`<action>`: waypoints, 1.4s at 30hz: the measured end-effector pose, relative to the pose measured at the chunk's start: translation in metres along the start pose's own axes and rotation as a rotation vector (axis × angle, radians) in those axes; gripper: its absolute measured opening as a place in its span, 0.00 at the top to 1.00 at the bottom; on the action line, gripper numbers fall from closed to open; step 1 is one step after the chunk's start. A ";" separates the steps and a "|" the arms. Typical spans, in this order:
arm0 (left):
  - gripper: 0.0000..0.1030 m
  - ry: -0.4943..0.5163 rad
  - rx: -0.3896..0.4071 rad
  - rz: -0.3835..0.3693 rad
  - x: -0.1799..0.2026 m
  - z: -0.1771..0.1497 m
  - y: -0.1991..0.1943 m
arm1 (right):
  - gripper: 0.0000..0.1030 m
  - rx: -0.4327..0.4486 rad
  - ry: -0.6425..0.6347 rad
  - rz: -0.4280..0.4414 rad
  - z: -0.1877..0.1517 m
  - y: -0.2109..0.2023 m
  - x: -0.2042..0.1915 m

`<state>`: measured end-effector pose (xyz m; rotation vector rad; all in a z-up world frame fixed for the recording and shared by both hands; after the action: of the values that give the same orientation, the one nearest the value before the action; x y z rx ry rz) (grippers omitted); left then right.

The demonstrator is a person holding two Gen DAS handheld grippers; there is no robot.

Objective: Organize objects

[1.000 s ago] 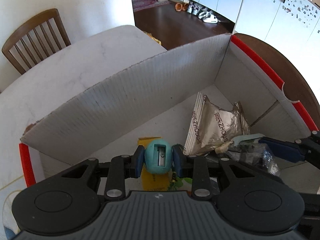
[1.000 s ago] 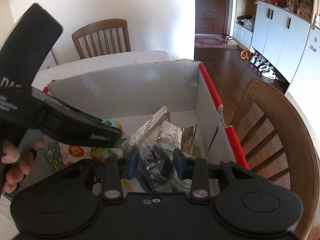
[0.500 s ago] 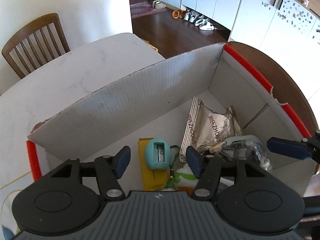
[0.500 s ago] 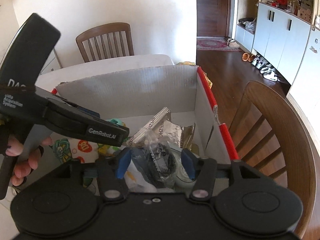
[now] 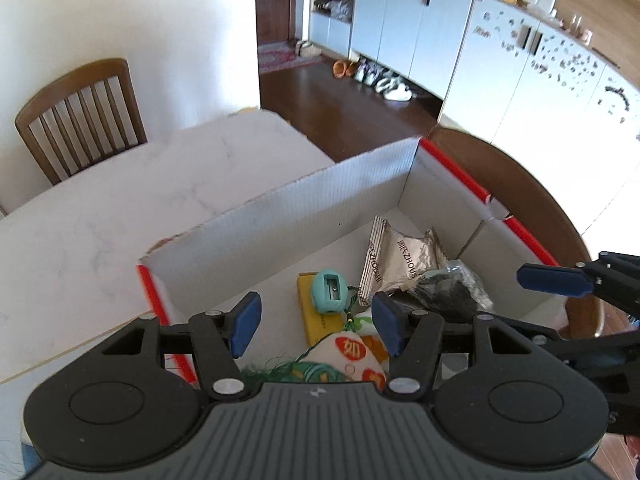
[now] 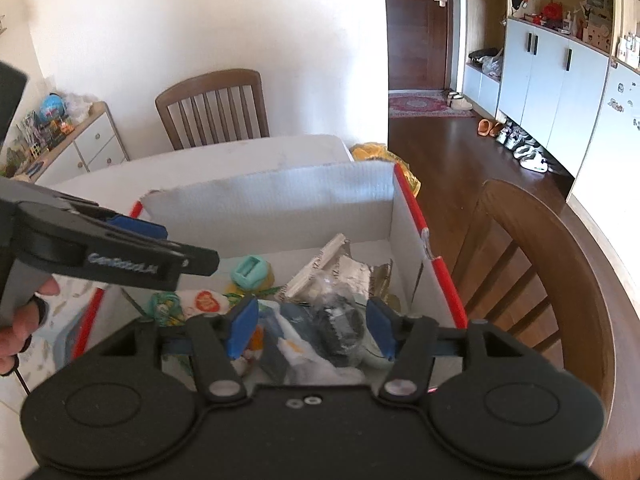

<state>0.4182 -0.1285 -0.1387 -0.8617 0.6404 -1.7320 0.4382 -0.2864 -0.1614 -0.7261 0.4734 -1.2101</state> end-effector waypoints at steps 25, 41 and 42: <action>0.22 0.154 0.175 -0.042 -0.012 -0.046 -0.133 | 0.20 0.162 0.099 0.006 0.001 -0.101 -0.068; 0.04 0.138 0.211 -0.080 -0.022 -0.072 -0.153 | 0.02 0.225 0.158 -0.014 -0.017 -0.129 -0.080; 0.03 0.140 0.214 -0.082 -0.022 -0.073 -0.154 | 0.02 0.227 0.165 -0.014 -0.019 -0.130 -0.080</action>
<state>0.2770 -0.0601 -0.0699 -0.6291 0.5060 -1.9080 0.3147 -0.2381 -0.0839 -0.4385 0.4588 -1.3184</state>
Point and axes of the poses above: each gripper's, at about its wrist camera, not at the fingertips, and y roughly the way its jaws point, x to its right, z to its top, the point moved 9 cm from there along y, roughly the way its jaws point, and after that the axes turned 14 degrees about -z, right-handed, at the moved point
